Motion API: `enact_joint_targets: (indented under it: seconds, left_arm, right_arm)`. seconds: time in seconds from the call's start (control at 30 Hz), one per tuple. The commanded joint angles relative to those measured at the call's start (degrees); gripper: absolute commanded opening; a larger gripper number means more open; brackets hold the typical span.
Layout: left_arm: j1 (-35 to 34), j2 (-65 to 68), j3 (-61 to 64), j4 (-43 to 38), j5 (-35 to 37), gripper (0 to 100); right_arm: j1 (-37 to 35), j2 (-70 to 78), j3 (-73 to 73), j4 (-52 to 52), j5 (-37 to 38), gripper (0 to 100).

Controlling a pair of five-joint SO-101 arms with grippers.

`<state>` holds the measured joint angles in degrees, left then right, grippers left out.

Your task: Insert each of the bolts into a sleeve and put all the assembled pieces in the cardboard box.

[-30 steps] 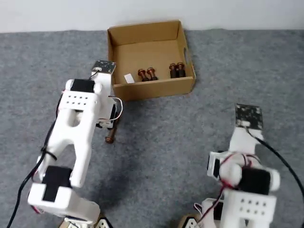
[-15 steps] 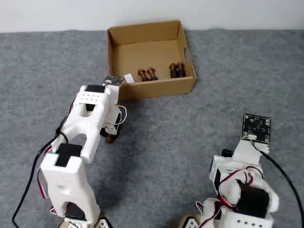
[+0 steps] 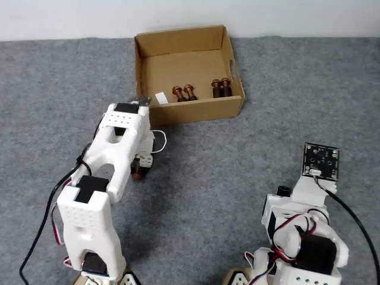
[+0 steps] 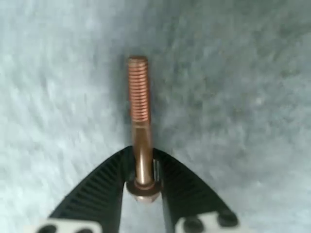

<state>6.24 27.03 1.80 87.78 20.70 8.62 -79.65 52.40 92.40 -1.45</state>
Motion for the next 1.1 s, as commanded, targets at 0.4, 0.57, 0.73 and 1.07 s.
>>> enact_joint_targets:
  seconds: [0.4,0.57,0.73,1.07]
  left_arm:
    - [-4.2,-6.1,-18.9,11.0,78.9,0]
    - [-4.7,-5.7,-20.5,11.8,84.1,0]
    - [-3.3,-5.7,-20.7,11.8,83.9,1]
    - [-2.1,-6.2,-20.8,11.7,72.6,24]
  right_arm:
    - [0.6,-0.1,0.7,-2.4,-0.2,0.9]
    - [0.4,-0.1,0.8,-2.6,-0.1,0.9]
    - [0.4,-0.1,0.8,-2.6,-0.1,0.9]
    - [0.6,-0.1,0.8,-2.6,-0.1,0.9]
